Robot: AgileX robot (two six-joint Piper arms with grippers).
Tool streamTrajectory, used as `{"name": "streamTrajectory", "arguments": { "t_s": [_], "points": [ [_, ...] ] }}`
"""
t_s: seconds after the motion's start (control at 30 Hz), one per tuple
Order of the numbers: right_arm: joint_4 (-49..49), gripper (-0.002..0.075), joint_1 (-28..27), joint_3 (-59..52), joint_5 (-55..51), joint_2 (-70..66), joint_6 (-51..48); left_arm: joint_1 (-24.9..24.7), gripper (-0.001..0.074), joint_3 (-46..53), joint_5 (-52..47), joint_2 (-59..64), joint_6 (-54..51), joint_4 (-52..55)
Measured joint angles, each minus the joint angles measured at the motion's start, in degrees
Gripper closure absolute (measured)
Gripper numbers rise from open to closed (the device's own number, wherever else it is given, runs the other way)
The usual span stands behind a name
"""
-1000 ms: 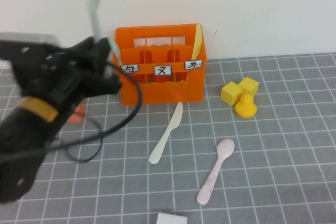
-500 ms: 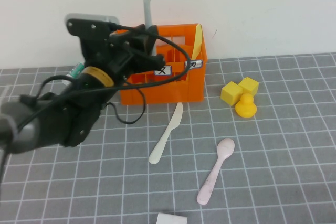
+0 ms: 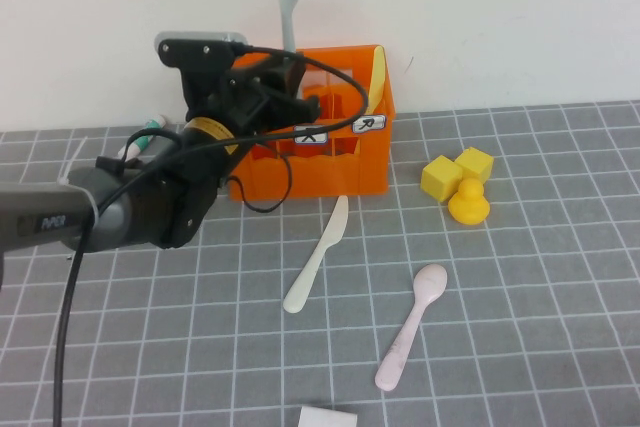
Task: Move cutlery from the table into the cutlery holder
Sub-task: Place the fork on the box
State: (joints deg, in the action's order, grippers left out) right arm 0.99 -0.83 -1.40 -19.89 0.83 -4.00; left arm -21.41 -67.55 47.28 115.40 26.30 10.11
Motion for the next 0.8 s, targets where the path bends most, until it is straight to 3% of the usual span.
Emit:
{"name": "streamTrajectory", "arguments": {
  "t_s": [0.3,0.5,0.6,0.8],
  "points": [
    [0.00,0.0729,0.00,0.00,0.00,0.00,0.00,1.15,0.0565,-0.21,-4.03,1.19,3.99,4.99],
    [0.00,0.0729,0.00,0.00,0.00,0.00,0.00,1.15,0.0459,-0.33,-4.03,1.19,6.14,7.23],
    [0.00,0.0729,0.00,0.00,0.00,0.00,0.00,1.15,0.0441,-0.33,-3.69,1.19,7.51,7.32],
    [0.00,0.0729,0.00,0.00,0.00,0.00,0.00,1.15,0.0465,-0.33,-5.50,-1.07,9.69,8.92]
  ]
}}
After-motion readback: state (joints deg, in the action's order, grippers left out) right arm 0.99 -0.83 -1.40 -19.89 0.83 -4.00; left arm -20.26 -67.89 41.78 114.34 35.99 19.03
